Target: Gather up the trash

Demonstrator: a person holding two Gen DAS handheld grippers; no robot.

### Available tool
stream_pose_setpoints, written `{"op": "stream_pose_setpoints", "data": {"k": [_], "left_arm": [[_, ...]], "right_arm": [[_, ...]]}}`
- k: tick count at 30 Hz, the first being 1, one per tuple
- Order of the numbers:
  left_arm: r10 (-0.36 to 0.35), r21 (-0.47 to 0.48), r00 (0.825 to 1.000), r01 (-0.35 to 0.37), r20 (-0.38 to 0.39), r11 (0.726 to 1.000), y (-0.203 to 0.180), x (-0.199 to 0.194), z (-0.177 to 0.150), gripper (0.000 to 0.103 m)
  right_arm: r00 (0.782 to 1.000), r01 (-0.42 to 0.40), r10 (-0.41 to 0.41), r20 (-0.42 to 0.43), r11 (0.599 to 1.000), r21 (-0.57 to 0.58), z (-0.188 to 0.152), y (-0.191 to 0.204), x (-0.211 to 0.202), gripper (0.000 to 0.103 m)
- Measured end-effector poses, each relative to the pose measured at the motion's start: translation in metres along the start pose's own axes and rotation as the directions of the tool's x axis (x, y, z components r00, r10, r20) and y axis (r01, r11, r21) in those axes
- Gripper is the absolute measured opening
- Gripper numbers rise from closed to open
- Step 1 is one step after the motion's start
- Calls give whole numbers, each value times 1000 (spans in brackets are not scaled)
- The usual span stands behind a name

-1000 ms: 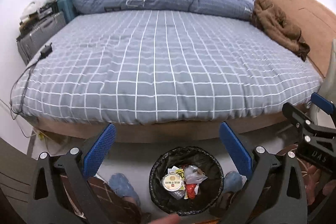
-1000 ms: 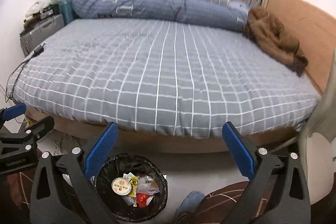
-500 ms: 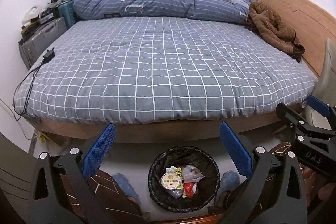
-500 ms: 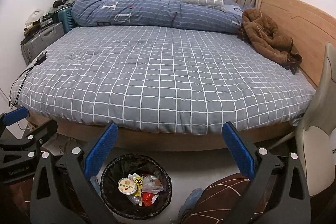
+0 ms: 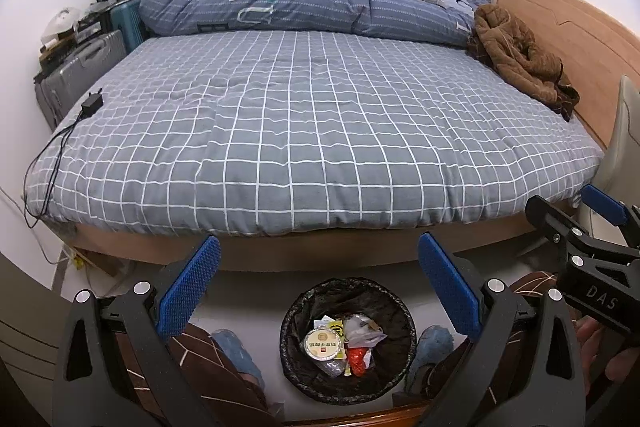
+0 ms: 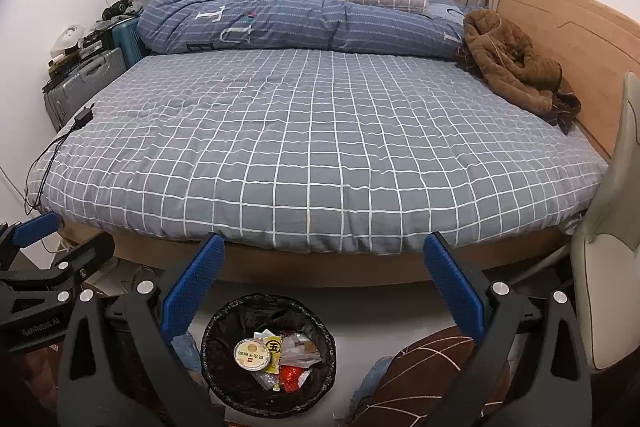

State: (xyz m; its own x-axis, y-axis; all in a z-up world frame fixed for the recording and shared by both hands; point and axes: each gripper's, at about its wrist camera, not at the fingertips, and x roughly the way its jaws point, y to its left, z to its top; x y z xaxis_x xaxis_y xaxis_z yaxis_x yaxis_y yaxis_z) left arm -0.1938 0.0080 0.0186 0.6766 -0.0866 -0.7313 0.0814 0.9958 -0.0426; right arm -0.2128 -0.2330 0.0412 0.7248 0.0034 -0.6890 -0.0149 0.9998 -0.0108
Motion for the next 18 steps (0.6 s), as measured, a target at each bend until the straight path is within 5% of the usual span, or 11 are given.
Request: {"op": "stream_pose_setpoints", "data": {"k": [18], "left_arm": [[-14, 0, 1000, 14, 9, 1000, -3, -15, 5, 97]], "right_arm": [[1000, 3, -3, 13, 1000, 10, 6, 0, -17, 96]]}}
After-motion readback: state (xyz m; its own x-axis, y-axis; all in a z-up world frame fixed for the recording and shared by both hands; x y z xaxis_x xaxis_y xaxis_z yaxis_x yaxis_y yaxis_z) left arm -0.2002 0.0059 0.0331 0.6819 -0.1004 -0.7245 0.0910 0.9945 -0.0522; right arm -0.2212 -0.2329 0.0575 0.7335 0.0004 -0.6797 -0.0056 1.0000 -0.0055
